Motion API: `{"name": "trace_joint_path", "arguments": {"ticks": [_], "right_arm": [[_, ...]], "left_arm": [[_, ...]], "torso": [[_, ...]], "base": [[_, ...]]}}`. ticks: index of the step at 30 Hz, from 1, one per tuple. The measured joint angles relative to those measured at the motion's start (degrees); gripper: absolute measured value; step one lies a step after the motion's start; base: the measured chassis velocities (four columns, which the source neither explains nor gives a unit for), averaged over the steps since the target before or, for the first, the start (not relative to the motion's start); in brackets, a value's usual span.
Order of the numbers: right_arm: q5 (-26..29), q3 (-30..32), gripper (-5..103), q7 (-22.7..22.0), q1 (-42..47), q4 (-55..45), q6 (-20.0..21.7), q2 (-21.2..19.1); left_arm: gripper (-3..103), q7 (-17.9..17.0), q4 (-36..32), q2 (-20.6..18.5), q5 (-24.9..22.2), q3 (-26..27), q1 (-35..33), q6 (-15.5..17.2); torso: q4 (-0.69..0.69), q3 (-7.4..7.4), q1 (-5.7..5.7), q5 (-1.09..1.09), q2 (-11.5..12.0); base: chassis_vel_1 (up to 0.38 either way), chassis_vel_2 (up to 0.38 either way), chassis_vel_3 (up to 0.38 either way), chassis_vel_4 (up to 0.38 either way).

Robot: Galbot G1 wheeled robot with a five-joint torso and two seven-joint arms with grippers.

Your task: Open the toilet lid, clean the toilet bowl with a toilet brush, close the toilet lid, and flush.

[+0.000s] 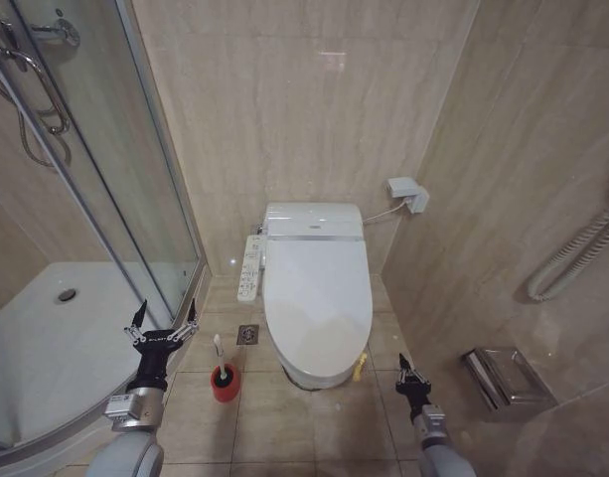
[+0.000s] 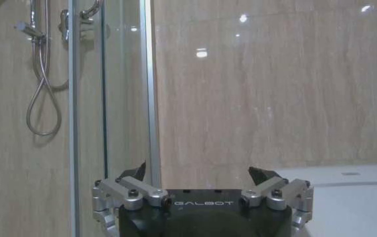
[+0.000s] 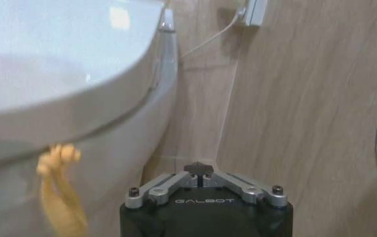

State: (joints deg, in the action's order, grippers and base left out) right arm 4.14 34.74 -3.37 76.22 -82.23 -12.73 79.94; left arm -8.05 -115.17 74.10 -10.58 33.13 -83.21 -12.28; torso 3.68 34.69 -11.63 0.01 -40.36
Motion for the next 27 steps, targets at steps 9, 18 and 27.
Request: {"name": "trace_joint_path", "arguments": {"ticks": [9,18,27], "right_arm": [[-1.43,-1.58,5,0.33,3.1,-2.73,2.01,-1.82],[-1.85,-3.91,32,1.97,8.19,-7.19,2.16,-5.12],[-3.97,-7.03,59,3.03,8.82,-7.39,1.61,-4.67]], "left_arm": [[100,0.0,0.0,0.0,0.0,0.0,0.0,0.0],[100,0.0,0.0,0.0,0.0,0.0,0.0,0.0],[100,0.0,0.0,0.0,0.0,0.0,0.0,0.0]], "torso": [[-0.01,0.0,0.0,-0.01,0.0],[-0.01,0.0,0.0,-0.01,0.0],[-0.02,0.0,0.0,-0.01,0.0]], "base": [[0.0,0.0,0.0,0.0],[0.0,0.0,0.0,0.0],[0.0,0.0,0.0,0.0]]}}
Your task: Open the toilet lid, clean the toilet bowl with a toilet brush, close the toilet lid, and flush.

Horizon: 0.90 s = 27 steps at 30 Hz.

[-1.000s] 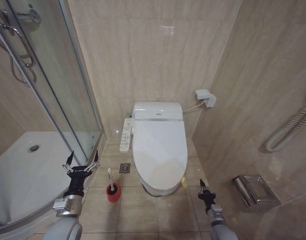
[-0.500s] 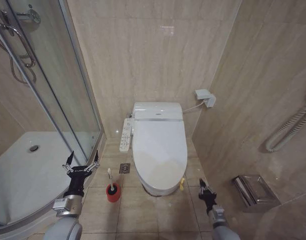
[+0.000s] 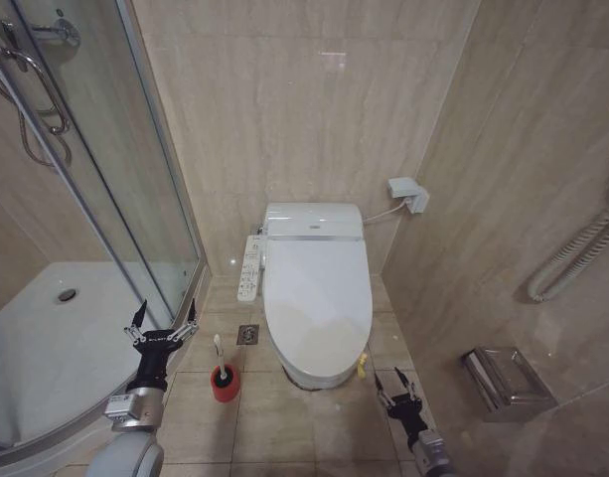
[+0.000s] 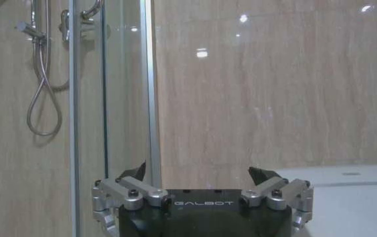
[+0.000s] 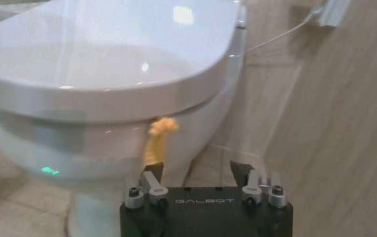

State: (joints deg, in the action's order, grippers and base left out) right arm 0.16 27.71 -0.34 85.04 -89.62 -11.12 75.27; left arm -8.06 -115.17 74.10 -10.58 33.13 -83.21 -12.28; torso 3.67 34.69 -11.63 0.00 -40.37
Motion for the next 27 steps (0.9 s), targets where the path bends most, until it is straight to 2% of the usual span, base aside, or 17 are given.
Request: {"name": "trace_joint_path", "arguments": {"ticks": [3,4,11,12,27], "right_arm": [[-0.96,-0.96,59,0.05,-0.18,0.55,-0.12,0.38],[-1.59,-1.4,86,0.05,-0.54,1.05,-0.16,0.74],[-2.18,-1.7,86,-0.66,-3.41,4.47,-0.54,2.93],[-2.18,-1.59,100,-0.8,-4.16,5.26,-0.61,3.41],[-1.58,0.67,100,-1.91,-9.23,10.02,-1.66,4.78]], "left_arm": [[100,0.0,0.0,0.0,0.0,0.0,0.0,0.0],[100,0.0,0.0,0.0,0.0,0.0,0.0,0.0],[100,0.0,0.0,0.0,0.0,0.0,0.0,0.0],[100,0.0,0.0,0.0,0.0,0.0,0.0,0.0],[100,0.0,0.0,0.0,0.0,0.0,0.0,0.0]], "torso": [[0.0,0.0,0.0,0.0,0.0],[0.01,0.0,0.0,0.0,0.0],[0.0,0.0,0.0,0.0,0.0],[0.0,0.0,0.0,0.0,0.0],[0.0,0.0,0.0,0.01,0.0]], "base": [[0.0,0.0,0.0,0.0],[0.0,0.0,0.0,0.0],[0.0,0.0,0.0,0.0],[0.0,0.0,0.0,0.0],[0.0,0.0,0.0,0.0]]}}
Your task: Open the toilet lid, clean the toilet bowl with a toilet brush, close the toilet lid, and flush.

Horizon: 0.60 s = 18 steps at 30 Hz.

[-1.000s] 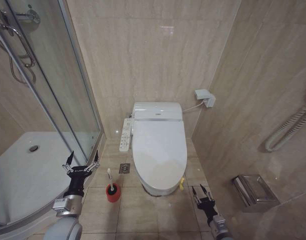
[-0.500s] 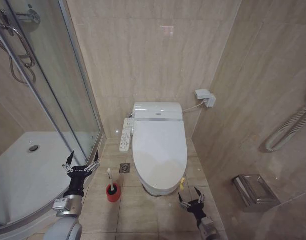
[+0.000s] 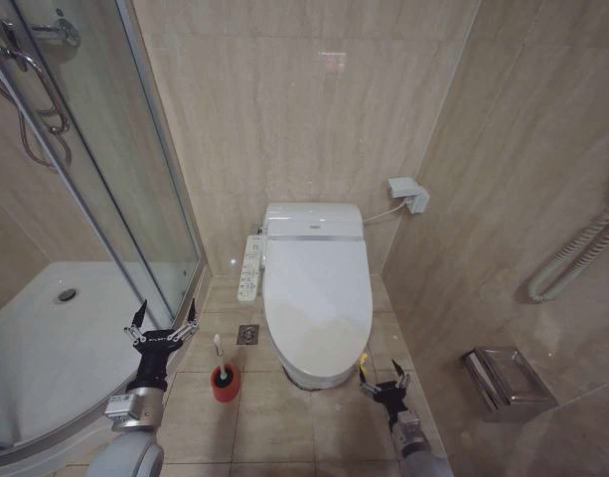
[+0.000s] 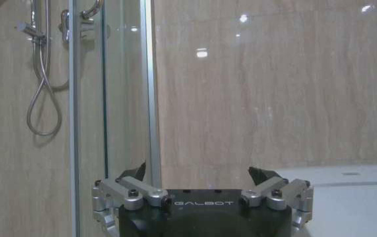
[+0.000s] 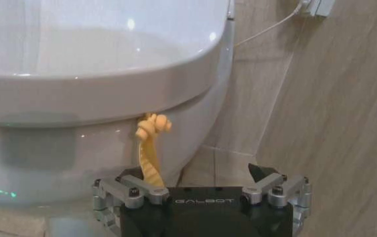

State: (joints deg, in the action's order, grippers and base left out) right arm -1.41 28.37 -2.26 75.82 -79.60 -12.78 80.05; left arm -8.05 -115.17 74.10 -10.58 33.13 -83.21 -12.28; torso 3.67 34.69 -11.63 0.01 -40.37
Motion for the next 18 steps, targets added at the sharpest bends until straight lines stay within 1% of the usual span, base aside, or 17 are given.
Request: {"name": "trace_joint_path", "arguments": {"ticks": [6,7,13,14,18], "right_arm": [[-1.06,-0.48,100,0.36,-0.05,1.68,-0.85,1.08],[-1.31,-0.47,97,0.36,-0.15,1.99,-1.01,1.38],[-1.85,-0.4,97,0.13,-0.86,2.54,-1.15,2.27],[-1.88,-0.39,70,0.13,-1.0,2.54,-1.15,2.3],[-1.99,-0.42,70,0.19,-1.3,2.54,-1.16,2.16]], "left_arm": [[100,0.0,0.0,0.0,0.0,0.0,0.0,0.0],[100,0.0,0.0,0.0,0.0,0.0,0.0,0.0],[100,0.0,0.0,0.0,0.0,0.0,0.0,0.0],[100,0.0,0.0,0.0,0.0,0.0,0.0,0.0],[100,0.0,0.0,0.0,0.0,0.0,0.0,0.0]], "torso": [[0.0,0.0,0.0,0.0,0.0],[0.01,0.0,0.0,0.0,0.0],[0.03,0.0,0.0,0.0,0.0],[0.01,0.0,0.0,0.0,0.0],[-0.02,0.0,0.0,-0.01,0.0]], "base": [[0.0,0.0,0.0,0.0],[0.0,0.0,0.0,0.0],[0.0,0.0,0.0,0.0],[0.0,0.0,0.0,0.0],[0.0,0.0,0.0,0.0]]}}
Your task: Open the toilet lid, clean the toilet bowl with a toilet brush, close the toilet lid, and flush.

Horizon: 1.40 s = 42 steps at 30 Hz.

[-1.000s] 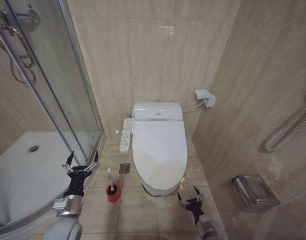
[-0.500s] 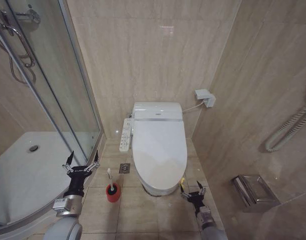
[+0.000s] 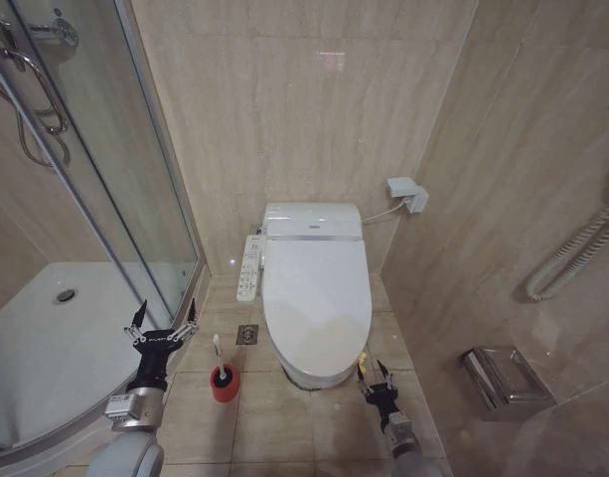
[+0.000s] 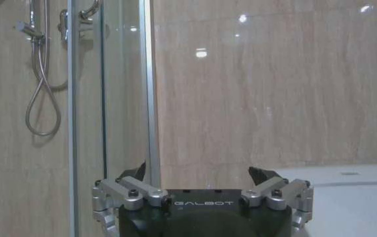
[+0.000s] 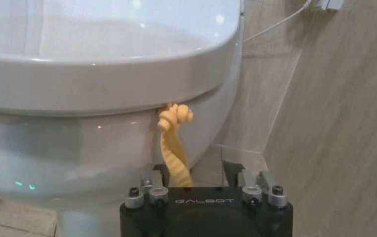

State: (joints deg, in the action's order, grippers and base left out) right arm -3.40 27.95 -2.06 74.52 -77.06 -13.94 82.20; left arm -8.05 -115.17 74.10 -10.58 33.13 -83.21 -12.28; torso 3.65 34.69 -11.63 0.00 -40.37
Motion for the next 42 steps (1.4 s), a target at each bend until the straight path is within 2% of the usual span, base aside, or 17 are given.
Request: {"name": "trace_joint_path", "arguments": {"ticks": [3,4,10,11,18,19,25,28,42], "right_arm": [[-0.05,-0.04,70,0.05,-0.09,-0.01,-0.02,-0.03],[-0.06,-0.05,43,0.05,-0.12,-0.01,-0.03,-0.04],[-0.09,-0.01,43,0.29,0.05,-0.11,-0.33,-0.13],[-0.09,0.04,16,0.32,0.11,-0.12,-0.42,-0.17],[0.03,0.39,16,0.44,0.64,-0.41,-0.98,-0.42],[0.13,0.45,1,0.44,0.69,-0.42,-1.07,-0.43],[3.69,1.14,1,-0.31,1.37,-2.43,-1.26,-0.23],[6.87,1.69,1,-0.94,1.94,-5.83,-0.5,-0.12],[14.98,3.53,1,-3.58,2.29,-19.02,2.63,-0.14]], "left_arm": [[100,0.0,0.0,0.0,0.0,0.0,0.0,0.0],[100,0.0,0.0,0.0,0.0,0.0,0.0,0.0],[100,0.0,0.0,0.0,0.0,0.0,0.0,0.0],[100,0.0,0.0,0.0,0.0,0.0,0.0,0.0],[100,0.0,0.0,0.0,0.0,0.0,0.0,0.0],[100,0.0,0.0,0.0,0.0,0.0,0.0,0.0],[100,0.0,0.0,0.0,0.0,0.0,0.0,0.0],[100,0.0,0.0,0.0,0.0,0.0,0.0,0.0],[100,0.0,0.0,0.0,0.0,0.0,0.0,0.0]], "torso": [[0.0,0.0,0.0,0.0,0.0],[0.0,0.0,0.0,0.0,0.0],[0.01,0.0,0.0,0.0,0.0],[0.02,0.0,0.0,0.0,0.0],[0.01,0.0,0.0,-0.01,0.0],[0.02,0.0,0.0,-0.01,0.0],[0.02,0.0,0.0,-0.01,0.0],[0.02,0.0,0.0,-0.01,0.0],[0.03,0.0,0.0,-0.02,0.0]], "base": [[0.0,0.0,0.0,0.0],[0.0,0.0,0.0,0.0],[0.0,0.0,0.0,0.0],[0.0,0.0,0.0,0.0],[0.0,0.0,0.0,0.0],[0.0,0.0,0.0,0.0],[0.0,0.0,0.0,0.0],[0.0,0.0,0.0,0.0],[0.0,0.0,0.0,0.0]]}}
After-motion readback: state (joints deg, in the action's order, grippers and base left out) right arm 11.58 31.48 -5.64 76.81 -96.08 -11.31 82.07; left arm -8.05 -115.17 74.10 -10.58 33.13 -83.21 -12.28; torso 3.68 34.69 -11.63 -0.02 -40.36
